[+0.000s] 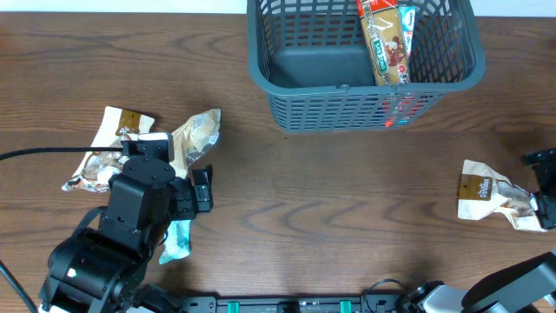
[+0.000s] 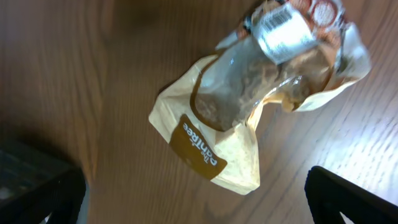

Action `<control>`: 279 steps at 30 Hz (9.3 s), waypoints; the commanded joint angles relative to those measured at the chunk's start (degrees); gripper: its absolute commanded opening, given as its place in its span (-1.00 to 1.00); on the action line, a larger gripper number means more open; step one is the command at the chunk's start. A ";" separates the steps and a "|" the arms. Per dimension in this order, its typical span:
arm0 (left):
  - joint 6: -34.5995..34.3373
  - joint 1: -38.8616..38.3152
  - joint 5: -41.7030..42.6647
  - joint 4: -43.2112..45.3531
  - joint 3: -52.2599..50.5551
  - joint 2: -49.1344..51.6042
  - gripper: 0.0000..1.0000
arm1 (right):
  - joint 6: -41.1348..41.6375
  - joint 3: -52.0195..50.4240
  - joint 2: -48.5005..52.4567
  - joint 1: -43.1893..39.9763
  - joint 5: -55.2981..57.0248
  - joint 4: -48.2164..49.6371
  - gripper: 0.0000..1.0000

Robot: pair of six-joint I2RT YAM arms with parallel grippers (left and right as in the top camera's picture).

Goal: Pack container
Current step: 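Move the right gripper back to the dried mushroom bag on the right, then lower the right gripper and close it on the dried mushroom bag, then lift the mushroom bag with the right gripper and carry it over the basket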

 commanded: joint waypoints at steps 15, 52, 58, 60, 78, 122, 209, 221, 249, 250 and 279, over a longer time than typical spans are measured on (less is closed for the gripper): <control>0.35 0.24 -0.68 -0.20 1.03 0.02 0.97 | 6.08 -11.37 -0.66 -0.55 0.37 10.67 0.98; 0.35 0.24 -0.68 -0.20 1.03 0.02 0.97 | 20.31 -15.69 10.91 -0.52 5.38 20.28 0.98; 0.35 0.24 -0.68 -0.20 1.03 0.02 0.97 | 21.77 -15.69 10.91 -0.52 7.04 18.78 0.98; 0.35 0.24 -0.68 -0.20 1.03 0.02 0.97 | 21.77 -15.69 10.93 -0.52 7.19 18.75 0.98; 0.35 0.24 -0.68 -0.20 1.03 0.02 0.97 | 21.94 -15.69 10.93 -0.52 7.21 19.02 -0.65; 0.35 0.24 -0.68 -0.20 1.03 0.02 0.97 | 13.31 15.93 -0.76 3.80 -13.07 9.25 -0.97; 0.35 0.24 -0.68 -0.20 1.03 0.02 0.97 | 25.51 32.96 31.69 12.28 -7.52 3.43 -0.97; 0.35 0.24 -0.68 -0.20 1.03 0.02 0.97 | 19.30 53.44 17.38 15.30 -28.26 15.13 -0.97; 0.35 0.24 -0.68 -0.22 1.03 0.02 0.97 | -21.03 54.51 18.91 59.60 10.03 -0.87 -0.97; 0.35 0.24 -0.68 -0.20 1.03 0.02 0.97 | -21.86 54.51 19.80 59.28 10.05 -0.79 -0.97; 0.35 0.24 -0.68 -0.20 1.03 0.02 0.97 | -26.12 54.51 35.76 55.91 7.58 -2.03 0.21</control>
